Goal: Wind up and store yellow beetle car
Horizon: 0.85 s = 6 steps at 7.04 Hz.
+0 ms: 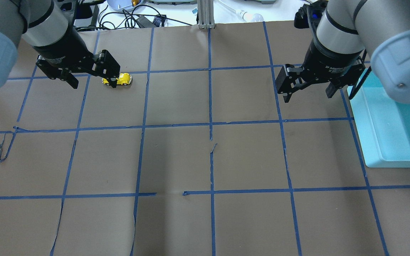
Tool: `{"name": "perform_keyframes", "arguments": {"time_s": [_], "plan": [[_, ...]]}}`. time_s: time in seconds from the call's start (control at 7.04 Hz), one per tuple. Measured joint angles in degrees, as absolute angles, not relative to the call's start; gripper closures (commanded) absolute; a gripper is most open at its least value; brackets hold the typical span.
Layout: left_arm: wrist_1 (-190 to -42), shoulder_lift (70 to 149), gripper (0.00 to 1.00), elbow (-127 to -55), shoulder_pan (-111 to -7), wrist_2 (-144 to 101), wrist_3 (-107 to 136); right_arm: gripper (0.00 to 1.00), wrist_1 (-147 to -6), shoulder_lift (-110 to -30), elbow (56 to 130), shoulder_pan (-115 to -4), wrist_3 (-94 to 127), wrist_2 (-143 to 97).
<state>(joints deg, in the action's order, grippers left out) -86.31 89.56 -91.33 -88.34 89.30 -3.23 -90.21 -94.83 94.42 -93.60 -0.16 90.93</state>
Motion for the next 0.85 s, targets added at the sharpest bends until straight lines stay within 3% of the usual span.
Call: {"name": "perform_keyframes", "arguments": {"time_s": [0.85], "plan": [[-86.31,89.48,0.00,-91.49,-88.24,89.32,-3.57,0.00,-89.92,-94.83,94.48,-93.55,-0.18,91.74]]}}
